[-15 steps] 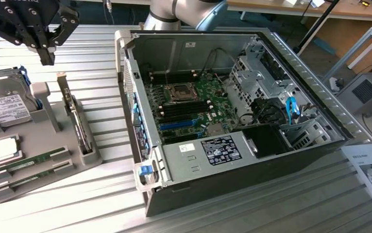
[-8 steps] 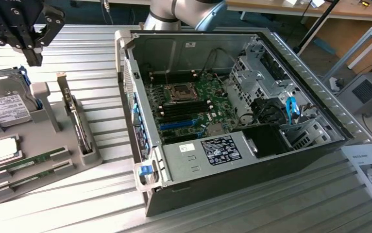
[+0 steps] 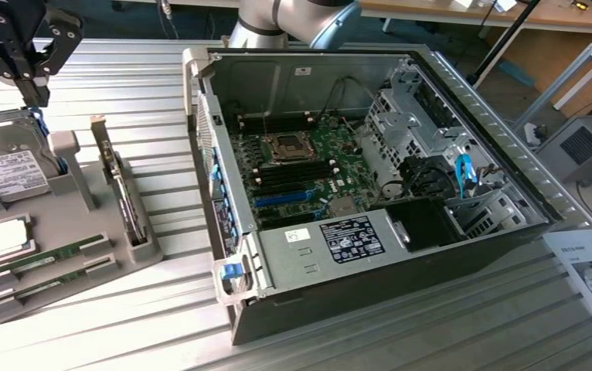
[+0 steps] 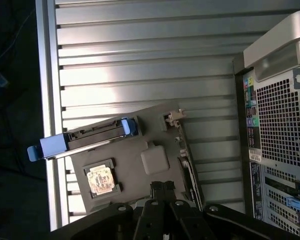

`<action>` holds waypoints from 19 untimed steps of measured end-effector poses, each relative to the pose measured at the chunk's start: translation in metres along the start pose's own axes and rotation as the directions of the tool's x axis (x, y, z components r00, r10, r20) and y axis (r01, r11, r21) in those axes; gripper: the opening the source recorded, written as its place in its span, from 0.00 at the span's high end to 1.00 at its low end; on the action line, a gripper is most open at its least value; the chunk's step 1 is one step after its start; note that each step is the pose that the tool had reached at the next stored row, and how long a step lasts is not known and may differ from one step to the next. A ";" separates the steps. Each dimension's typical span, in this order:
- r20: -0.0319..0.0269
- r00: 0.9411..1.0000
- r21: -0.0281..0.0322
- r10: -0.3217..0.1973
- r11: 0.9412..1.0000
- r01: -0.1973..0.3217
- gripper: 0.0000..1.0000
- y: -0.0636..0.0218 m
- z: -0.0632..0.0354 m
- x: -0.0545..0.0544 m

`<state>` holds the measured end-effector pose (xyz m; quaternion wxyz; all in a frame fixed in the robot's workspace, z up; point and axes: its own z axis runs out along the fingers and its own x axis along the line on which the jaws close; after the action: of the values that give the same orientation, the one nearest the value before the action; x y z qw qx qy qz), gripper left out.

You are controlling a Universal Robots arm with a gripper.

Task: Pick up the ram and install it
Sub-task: 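Reach for the ram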

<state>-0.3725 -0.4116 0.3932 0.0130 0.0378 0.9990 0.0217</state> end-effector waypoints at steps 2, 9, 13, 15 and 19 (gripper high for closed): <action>0.000 1.000 0.000 0.000 1.000 0.000 0.89 0.0000 0.0000 0.000; 0.000 1.000 0.000 0.000 1.000 0.000 0.89 0.0000 0.0000 0.000; 0.000 1.000 0.000 0.000 1.000 0.000 0.89 0.0000 0.0000 0.000; -0.004 1.000 0.000 0.000 1.000 0.000 0.89 0.0001 0.0000 0.000; -0.044 0.999 0.005 0.002 1.000 -0.002 0.89 0.0001 0.0000 -0.001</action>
<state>-0.3713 -0.4115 0.3932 -0.0090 0.0383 0.9990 0.0199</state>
